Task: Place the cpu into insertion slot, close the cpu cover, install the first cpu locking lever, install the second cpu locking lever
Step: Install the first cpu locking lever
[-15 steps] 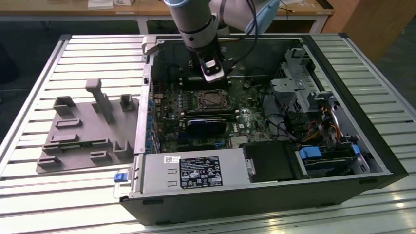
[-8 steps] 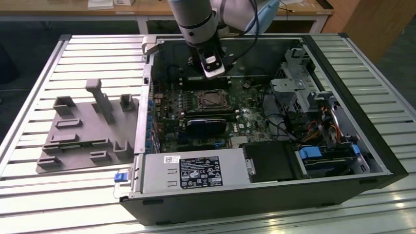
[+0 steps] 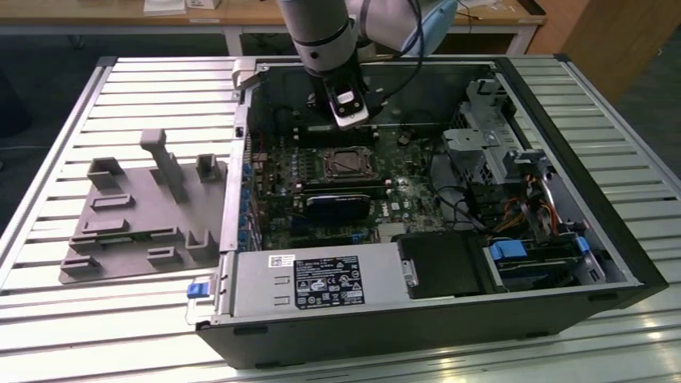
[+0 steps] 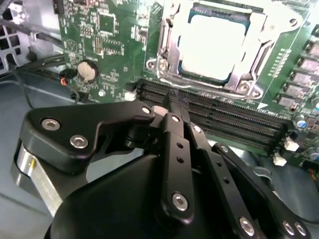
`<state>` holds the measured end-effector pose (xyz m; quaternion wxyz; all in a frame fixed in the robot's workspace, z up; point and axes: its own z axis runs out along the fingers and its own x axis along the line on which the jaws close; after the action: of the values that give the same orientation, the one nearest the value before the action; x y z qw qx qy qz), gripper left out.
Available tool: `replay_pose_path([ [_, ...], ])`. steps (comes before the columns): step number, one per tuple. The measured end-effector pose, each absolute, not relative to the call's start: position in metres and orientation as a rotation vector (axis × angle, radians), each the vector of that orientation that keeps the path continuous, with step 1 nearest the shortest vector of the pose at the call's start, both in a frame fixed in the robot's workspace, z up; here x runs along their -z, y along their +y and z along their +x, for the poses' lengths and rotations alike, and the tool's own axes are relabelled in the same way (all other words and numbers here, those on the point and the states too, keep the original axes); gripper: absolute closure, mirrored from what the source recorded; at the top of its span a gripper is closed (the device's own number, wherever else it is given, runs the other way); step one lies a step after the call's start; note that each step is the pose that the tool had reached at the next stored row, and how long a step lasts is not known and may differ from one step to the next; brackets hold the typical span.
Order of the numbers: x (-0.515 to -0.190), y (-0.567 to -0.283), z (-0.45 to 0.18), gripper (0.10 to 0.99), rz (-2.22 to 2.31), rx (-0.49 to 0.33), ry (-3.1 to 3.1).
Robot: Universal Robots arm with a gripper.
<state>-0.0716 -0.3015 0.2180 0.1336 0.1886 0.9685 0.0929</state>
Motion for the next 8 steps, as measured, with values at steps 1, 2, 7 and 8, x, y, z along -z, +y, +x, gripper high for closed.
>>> replay_pose_path([
  [1, -0.218, -0.301, -0.07, 0.98, 0.547, -0.257, 2.814],
  [2, -0.218, -0.301, -0.069, 0.98, 0.547, -0.243, 2.821],
  [7, -0.218, -0.301, -0.061, 0.98, 0.551, -0.17, 2.867],
  [8, -0.218, -0.301, -0.06, 0.98, 0.553, -0.156, 2.882],
])
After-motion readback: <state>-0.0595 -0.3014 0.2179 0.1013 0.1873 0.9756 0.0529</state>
